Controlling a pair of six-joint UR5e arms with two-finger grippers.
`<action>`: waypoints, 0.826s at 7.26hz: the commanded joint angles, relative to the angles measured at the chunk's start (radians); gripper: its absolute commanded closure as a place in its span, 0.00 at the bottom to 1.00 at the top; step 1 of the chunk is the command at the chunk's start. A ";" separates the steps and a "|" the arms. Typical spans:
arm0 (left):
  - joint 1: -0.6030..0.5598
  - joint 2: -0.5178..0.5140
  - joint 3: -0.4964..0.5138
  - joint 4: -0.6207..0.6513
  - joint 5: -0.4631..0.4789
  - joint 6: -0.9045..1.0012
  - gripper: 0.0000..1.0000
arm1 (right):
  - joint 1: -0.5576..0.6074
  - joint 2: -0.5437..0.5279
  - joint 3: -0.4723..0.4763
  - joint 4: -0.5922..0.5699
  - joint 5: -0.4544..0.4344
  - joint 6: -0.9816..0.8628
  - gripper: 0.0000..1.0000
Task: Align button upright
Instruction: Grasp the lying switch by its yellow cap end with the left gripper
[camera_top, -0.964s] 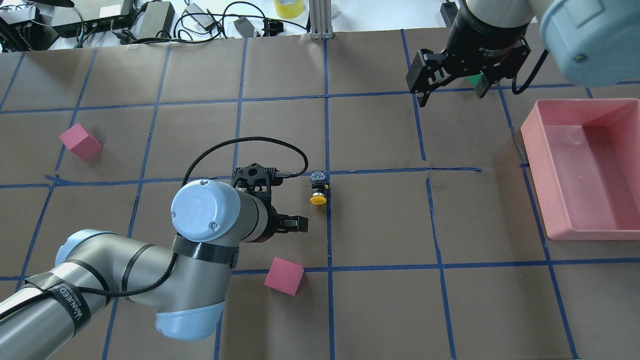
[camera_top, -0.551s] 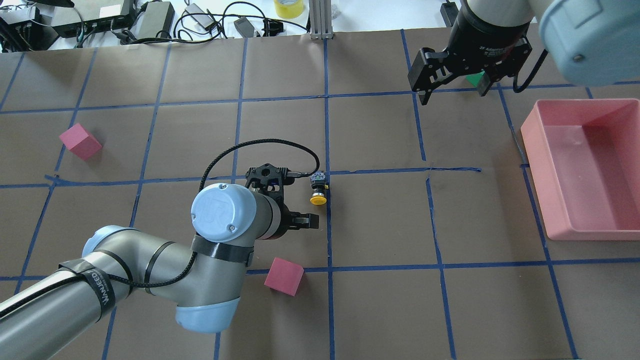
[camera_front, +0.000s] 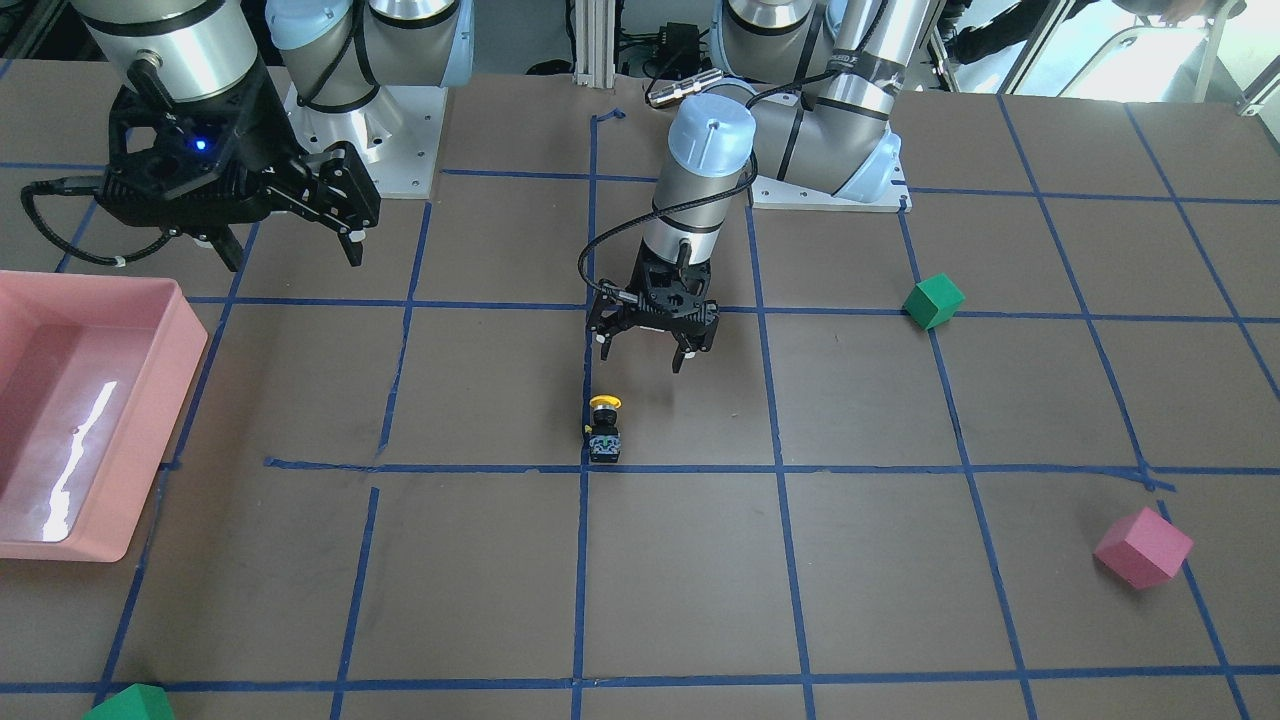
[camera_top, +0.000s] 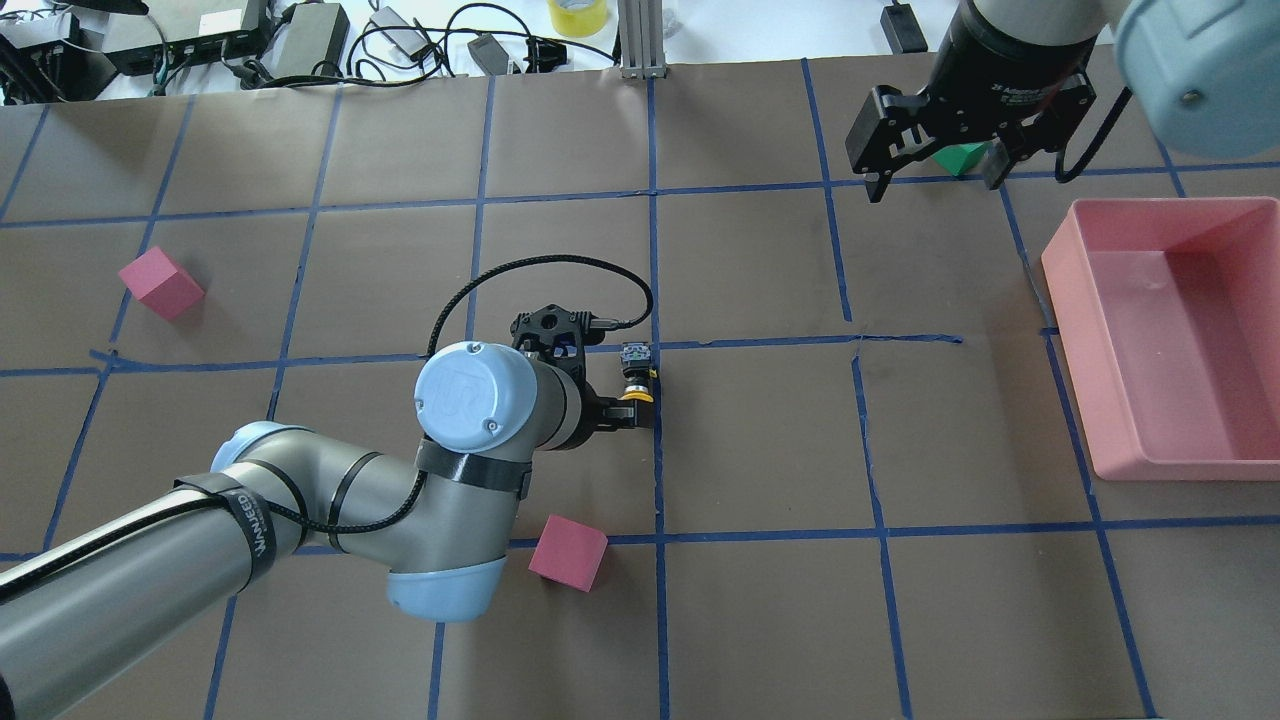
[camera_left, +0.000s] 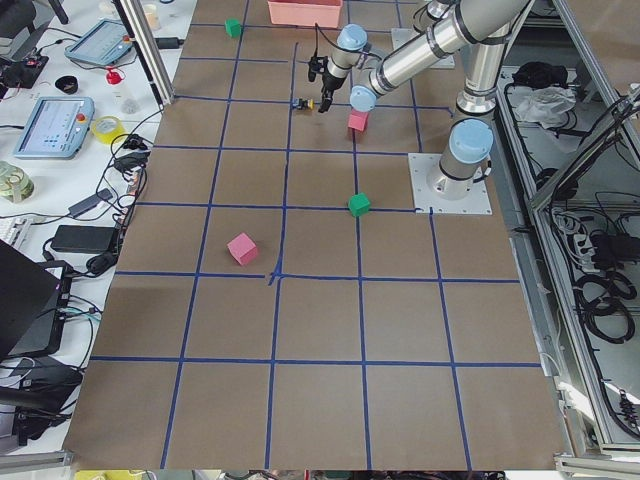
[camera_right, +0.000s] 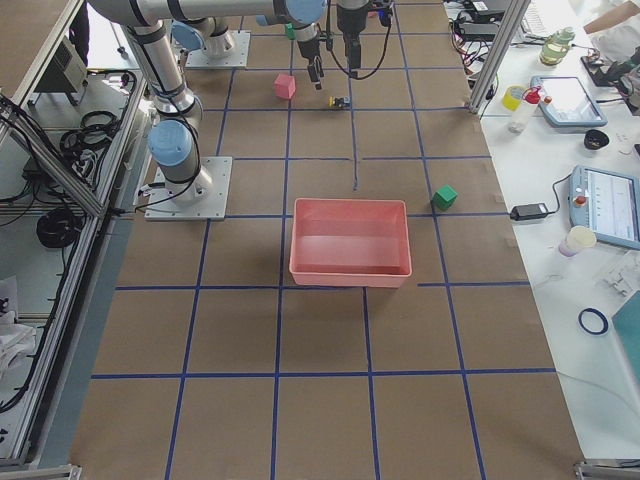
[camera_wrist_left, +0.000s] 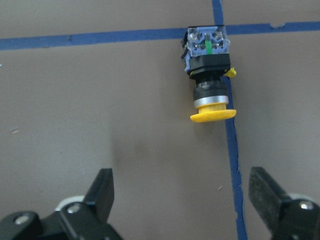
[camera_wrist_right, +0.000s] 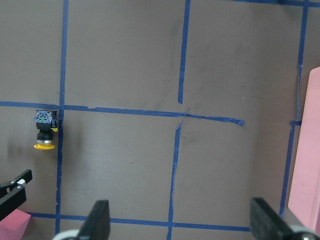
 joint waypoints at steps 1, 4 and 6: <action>-0.015 -0.070 0.009 0.065 0.000 -0.013 0.05 | -0.002 0.000 0.001 0.003 0.002 0.000 0.00; -0.020 -0.133 0.082 0.065 0.000 -0.019 0.05 | -0.002 0.000 0.001 0.005 0.001 0.000 0.00; -0.033 -0.159 0.087 0.093 0.002 -0.019 0.05 | -0.002 0.000 0.001 0.005 0.001 0.000 0.00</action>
